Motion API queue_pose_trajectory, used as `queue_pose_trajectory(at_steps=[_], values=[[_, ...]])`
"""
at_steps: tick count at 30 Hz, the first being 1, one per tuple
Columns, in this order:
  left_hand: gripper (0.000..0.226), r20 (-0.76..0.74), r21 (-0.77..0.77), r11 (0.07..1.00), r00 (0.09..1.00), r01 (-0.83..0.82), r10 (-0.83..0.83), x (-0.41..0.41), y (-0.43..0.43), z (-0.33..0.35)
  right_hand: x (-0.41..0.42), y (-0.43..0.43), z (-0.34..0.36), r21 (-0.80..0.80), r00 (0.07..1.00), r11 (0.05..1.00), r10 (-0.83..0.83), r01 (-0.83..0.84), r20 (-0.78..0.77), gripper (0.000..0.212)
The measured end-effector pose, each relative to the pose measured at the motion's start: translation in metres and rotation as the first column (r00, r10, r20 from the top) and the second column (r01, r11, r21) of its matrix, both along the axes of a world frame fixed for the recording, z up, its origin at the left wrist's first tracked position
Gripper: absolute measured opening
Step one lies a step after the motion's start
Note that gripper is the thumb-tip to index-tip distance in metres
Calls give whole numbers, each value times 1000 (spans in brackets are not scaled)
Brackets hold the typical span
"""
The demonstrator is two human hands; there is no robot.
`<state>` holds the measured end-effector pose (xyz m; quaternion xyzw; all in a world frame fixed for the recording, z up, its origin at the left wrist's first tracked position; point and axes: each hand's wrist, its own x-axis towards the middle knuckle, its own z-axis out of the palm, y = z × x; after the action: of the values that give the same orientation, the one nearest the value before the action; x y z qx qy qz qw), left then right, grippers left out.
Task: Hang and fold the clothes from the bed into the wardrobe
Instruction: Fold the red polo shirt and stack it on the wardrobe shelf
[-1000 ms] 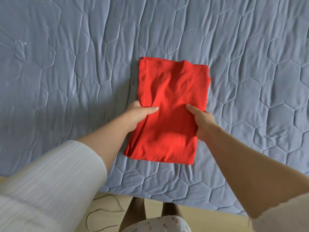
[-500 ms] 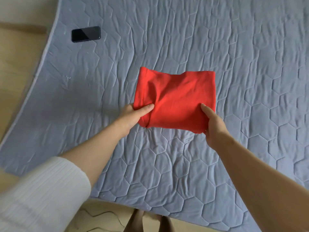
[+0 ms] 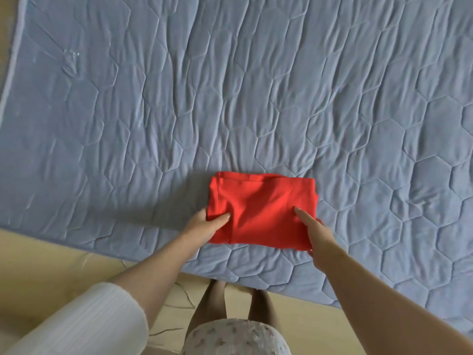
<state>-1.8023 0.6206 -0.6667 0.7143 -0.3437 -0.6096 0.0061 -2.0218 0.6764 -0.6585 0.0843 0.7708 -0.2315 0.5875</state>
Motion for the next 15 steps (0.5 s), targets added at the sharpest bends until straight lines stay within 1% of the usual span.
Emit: queue_pose_trajectory(at_steps=[2,3,4,7,9,10,11,12,13,14,15], values=[[21,-16,-38,999,1000,-2,1,-3,-4,-4,-1,-4,-6,-49,1000,999,-20,20,9,19],[24,-22,-81,997,1000,15,-17,-5,-7,-5,-3,-5,-8,-81,1000,997,-10,9,-15,13],[28,-20,-137,990,999,38,-41,-8,-9,-5,-3,-6,-9,-119,998,993,2,-9,-60,8],[29,43,-268,962,998,45,-34,-14,-11,-3,-4,-7,-7,-235,976,971,-15,-38,-218,11],[26,144,-281,959,990,40,1,-17,-8,-3,-2,-5,-5,-213,963,976,-12,-47,-269,10],[26,206,-261,964,979,55,0,-18,-7,-3,-1,-5,-5,-161,958,984,29,-78,-287,11],[27,293,-240,967,956,87,-13,-20,-5,-2,2,-3,-5,-81,944,987,107,-139,-313,14],[30,401,-241,960,916,139,-32,-23,-4,1,5,-3,-6,19,903,975,213,-222,-373,19],[35,497,-290,932,866,218,-48,-26,-3,5,8,-4,-4,122,820,943,330,-310,-468,27],[41,555,-390,859,829,332,-68,-30,-1,9,12,-5,-1,181,698,900,424,-397,-577,37],[44,586,-504,724,802,470,-113,-34,2,11,16,-7,3,183,551,847,473,-499,-688,45]])
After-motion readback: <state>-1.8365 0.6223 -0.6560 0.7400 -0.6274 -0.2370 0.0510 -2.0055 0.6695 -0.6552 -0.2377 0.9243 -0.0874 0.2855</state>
